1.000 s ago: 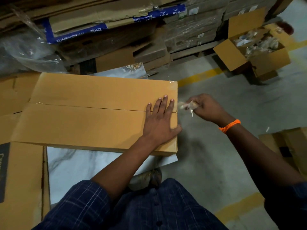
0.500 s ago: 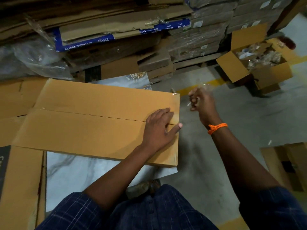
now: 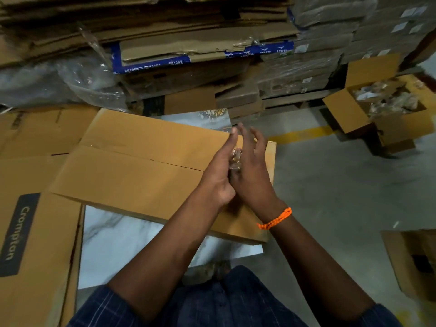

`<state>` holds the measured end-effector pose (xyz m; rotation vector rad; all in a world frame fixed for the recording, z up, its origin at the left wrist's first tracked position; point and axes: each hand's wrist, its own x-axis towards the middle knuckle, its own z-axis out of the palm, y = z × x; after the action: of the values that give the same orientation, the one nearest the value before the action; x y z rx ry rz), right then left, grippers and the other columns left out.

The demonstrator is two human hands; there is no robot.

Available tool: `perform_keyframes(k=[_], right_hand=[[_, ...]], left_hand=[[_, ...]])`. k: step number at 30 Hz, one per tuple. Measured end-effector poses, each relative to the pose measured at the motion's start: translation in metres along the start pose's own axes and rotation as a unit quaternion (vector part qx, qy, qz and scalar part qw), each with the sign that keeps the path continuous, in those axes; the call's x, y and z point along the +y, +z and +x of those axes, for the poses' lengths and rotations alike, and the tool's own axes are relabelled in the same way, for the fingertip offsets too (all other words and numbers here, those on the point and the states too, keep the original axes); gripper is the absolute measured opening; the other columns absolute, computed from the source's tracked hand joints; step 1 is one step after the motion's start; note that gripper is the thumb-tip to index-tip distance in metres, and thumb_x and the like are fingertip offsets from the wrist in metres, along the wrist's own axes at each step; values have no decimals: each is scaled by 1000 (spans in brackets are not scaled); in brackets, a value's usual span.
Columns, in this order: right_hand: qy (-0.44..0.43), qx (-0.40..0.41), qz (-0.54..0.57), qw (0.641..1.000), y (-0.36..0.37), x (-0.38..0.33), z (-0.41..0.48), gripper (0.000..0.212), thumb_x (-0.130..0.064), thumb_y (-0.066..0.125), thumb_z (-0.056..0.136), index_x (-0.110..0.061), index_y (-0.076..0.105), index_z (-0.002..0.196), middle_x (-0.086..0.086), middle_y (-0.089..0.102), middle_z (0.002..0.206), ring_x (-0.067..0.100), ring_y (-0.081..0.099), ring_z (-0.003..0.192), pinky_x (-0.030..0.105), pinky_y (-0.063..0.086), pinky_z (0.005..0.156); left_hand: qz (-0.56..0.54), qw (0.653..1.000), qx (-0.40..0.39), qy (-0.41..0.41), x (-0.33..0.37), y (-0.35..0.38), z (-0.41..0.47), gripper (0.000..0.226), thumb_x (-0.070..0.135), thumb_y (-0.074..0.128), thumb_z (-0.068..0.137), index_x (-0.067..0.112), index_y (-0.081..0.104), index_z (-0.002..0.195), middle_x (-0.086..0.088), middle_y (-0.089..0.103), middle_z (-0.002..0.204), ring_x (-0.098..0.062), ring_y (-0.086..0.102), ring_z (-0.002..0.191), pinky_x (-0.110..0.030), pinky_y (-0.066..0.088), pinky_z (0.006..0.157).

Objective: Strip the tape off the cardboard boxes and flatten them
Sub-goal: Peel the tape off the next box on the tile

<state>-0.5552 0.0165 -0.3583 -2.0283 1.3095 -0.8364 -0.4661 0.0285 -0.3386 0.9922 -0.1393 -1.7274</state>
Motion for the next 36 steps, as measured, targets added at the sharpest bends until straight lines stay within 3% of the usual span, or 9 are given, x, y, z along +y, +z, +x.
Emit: perform_keyframes(k=[2,4,9,14,18,21,25,31,36], right_hand=[[-27,-42,-78,996,1,-6,1,76,-1,59,85,-10,29,154,16,23,158,31,29,143,34,36,111],[-18,-131,-121,984,-1,-11,5,68,-11,59,89,-14,35,153,10,29,158,28,26,145,44,29,116],[5,-312,50,949,0,-39,12,55,-17,60,93,-12,47,147,4,45,152,16,50,134,43,48,107],[78,-461,275,840,-2,-74,14,58,0,73,88,-1,49,141,16,61,133,27,62,124,41,50,106],[49,-326,160,931,53,-100,13,25,-26,70,95,-14,71,116,10,75,103,28,71,101,53,54,94],[29,-193,93,976,97,-121,10,36,-45,58,100,-23,68,126,-3,70,121,8,64,112,41,51,101],[-8,-121,123,985,163,-158,-6,40,-35,44,106,-15,62,135,2,58,141,10,50,133,34,38,115],[-55,-10,38,998,198,-157,9,42,-14,40,103,-10,50,143,12,64,124,21,62,112,32,50,94],[-68,-83,-59,992,196,-136,35,25,-20,45,102,-8,67,107,9,68,96,24,63,86,41,50,79]], left_hand=[[38,999,21,24,-3,-2,-7,64,58,77,81,12,71,126,-9,72,124,-24,66,120,-45,44,114],[95,992,53,70,-5,-7,-15,60,55,79,79,10,72,118,-10,75,117,-20,69,115,-45,45,112],[308,938,133,91,19,-29,-44,56,76,54,87,24,69,103,3,73,97,-11,70,91,-30,50,70],[376,922,63,62,57,-95,-72,68,79,43,90,21,65,60,1,63,61,-13,55,54,-27,39,56],[251,954,142,86,86,-137,-81,53,60,55,97,18,63,66,0,57,56,-13,45,45,-21,29,47],[167,963,188,101,106,-164,-78,31,36,52,105,15,67,87,3,64,61,-14,53,51,-20,35,44],[8,991,101,90,114,-185,-78,25,26,55,97,9,64,112,-9,68,104,-21,67,98,-32,55,81],[-126,991,-47,21,142,-209,-100,57,61,37,101,10,58,118,-8,66,109,-22,63,110,-36,47,101],[-17,999,13,45,148,-227,-89,41,-6,40,102,-7,47,142,-23,56,141,-28,57,130,-33,49,107]])
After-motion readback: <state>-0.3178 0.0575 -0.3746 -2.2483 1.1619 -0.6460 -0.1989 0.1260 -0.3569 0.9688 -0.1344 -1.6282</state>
